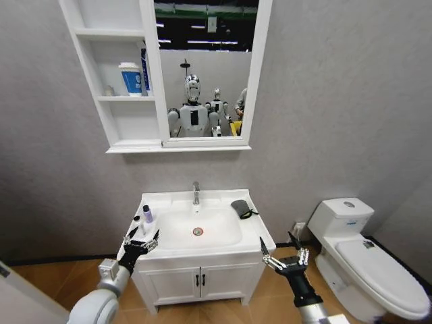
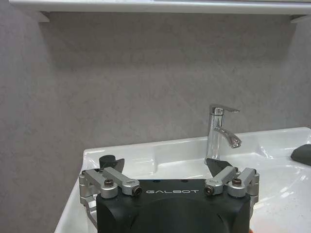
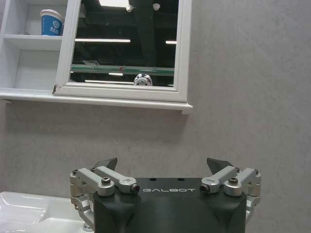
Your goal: Move facial cleanser and shampoo from washbasin to cabinet, then wipe washbasin with towel.
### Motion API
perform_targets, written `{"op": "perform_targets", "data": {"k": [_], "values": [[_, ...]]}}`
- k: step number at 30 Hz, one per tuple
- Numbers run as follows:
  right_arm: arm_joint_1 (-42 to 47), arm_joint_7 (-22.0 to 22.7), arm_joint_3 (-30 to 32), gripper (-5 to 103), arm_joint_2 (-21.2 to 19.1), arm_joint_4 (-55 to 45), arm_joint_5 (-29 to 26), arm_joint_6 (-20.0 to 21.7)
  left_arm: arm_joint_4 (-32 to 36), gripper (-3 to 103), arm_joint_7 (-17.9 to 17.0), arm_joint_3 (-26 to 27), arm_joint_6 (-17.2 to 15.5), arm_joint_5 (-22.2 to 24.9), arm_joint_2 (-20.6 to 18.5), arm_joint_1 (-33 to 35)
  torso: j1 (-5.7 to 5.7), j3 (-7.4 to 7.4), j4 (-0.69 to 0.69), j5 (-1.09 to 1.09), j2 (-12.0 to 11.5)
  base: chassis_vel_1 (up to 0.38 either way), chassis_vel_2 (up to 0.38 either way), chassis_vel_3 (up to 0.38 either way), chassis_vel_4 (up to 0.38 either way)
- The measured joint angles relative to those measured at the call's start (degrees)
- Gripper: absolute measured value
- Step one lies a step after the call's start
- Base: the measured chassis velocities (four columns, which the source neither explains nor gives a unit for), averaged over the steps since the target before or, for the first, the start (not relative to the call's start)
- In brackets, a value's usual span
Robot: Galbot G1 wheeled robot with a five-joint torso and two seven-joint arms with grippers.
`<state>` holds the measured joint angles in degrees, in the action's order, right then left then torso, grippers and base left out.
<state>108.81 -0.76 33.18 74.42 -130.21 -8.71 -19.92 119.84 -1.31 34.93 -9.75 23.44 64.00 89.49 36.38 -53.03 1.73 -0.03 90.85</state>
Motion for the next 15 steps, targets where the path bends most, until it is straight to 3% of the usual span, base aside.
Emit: {"op": "perform_targets", "data": {"k": [15], "values": [[-5.2,-0.4,-3.4,100,-0.3,6.5,2.4,-0.5,-7.7,96,-3.3,-4.2,0.0,0.3,0.3,-4.2,-0.14,0.04,0.02,-0.01,0.1,0.019,-0.004,-0.03,0.023]]}}
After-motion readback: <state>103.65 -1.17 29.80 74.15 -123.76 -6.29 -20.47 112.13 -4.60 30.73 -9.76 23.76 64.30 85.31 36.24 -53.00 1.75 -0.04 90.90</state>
